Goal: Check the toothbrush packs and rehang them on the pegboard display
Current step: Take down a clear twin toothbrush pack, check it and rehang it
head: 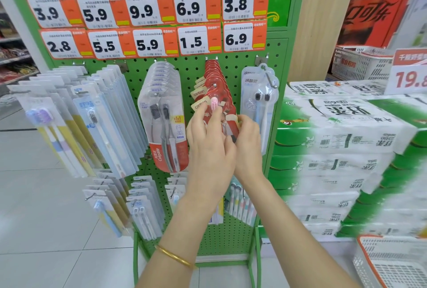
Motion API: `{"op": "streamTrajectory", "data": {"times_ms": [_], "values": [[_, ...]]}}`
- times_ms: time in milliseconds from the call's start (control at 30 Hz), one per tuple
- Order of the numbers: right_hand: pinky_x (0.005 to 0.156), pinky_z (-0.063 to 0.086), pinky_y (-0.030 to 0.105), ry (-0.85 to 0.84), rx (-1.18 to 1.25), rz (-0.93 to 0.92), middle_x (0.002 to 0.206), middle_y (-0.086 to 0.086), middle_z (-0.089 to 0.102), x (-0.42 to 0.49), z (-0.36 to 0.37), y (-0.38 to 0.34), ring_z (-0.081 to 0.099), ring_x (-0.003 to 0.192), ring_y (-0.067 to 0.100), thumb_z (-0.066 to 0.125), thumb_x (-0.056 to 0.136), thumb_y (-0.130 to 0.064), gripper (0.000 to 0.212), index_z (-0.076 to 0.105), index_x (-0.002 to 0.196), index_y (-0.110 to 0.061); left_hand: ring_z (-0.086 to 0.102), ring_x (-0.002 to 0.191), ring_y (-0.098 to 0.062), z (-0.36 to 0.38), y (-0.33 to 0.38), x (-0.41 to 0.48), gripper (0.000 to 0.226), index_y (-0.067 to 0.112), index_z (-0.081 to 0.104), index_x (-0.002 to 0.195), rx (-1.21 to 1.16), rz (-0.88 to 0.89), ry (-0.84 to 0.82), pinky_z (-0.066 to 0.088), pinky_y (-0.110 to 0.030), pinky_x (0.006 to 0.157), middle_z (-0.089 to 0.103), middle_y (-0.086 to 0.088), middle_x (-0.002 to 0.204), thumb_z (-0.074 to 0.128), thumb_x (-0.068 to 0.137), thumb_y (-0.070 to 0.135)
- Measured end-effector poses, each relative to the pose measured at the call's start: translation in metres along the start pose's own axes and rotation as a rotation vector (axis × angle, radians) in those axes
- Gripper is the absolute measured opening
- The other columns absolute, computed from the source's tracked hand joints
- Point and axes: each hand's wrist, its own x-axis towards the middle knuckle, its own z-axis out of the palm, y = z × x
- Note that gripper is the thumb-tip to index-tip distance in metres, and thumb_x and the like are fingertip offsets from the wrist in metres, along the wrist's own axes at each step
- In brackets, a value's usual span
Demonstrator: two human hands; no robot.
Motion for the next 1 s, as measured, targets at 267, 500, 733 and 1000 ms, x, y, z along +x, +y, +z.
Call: {"op": "streamTrajectory", "data": {"times_ms": [267,500,733,1000], "values": [[0.094,0.034,0.027,0.028,-0.041,-0.018,0.127,0.010,0.045,-0.007,-0.015,0.006,0.042,0.119,0.023,0.060,0.089,-0.029,0.055,0.039,0.135,-0.006,0.028,0.135,-0.019,0.006,0.008,-0.008,0.049,0.011,0.046,0.136,-0.055,-0.016,0.041,0.009,0.002,0.100,0.032,-0.005,0.143,0.053,0.089,0.000],[0.098,0.041,0.040,0.063,-0.031,0.007,0.126,0.010,0.047,-0.011,-0.030,0.019,0.044,0.119,0.024,0.063,0.088,-0.028,0.054,0.042,0.133,-0.008,0.031,0.129,-0.014,0.016,0.021,-0.014,0.044,0.011,0.050,0.132,-0.112,-0.024,0.051,0.021,-0.016,0.107,0.036,-0.003,0.135,0.051,0.088,0.002],[0.097,0.041,0.042,0.091,-0.018,0.036,0.120,0.011,0.049,-0.004,-0.053,0.024,0.046,0.115,0.026,0.061,0.088,-0.015,0.043,0.047,0.127,-0.004,0.032,0.126,-0.007,0.028,0.036,-0.012,0.045,0.013,0.051,0.131,-0.210,-0.034,-0.009,0.029,-0.018,0.105,0.038,-0.002,0.134,0.044,0.087,0.014],[0.091,0.040,0.033,0.180,0.014,0.070,0.115,0.006,0.051,0.017,-0.067,0.009,0.049,0.107,0.020,0.058,0.091,-0.016,0.036,0.049,0.124,-0.006,0.033,0.129,-0.011,0.036,0.035,0.011,0.043,0.012,0.049,0.132,-0.330,-0.002,-0.108,0.030,-0.024,0.109,0.037,-0.001,0.134,0.043,0.089,0.008]]}}
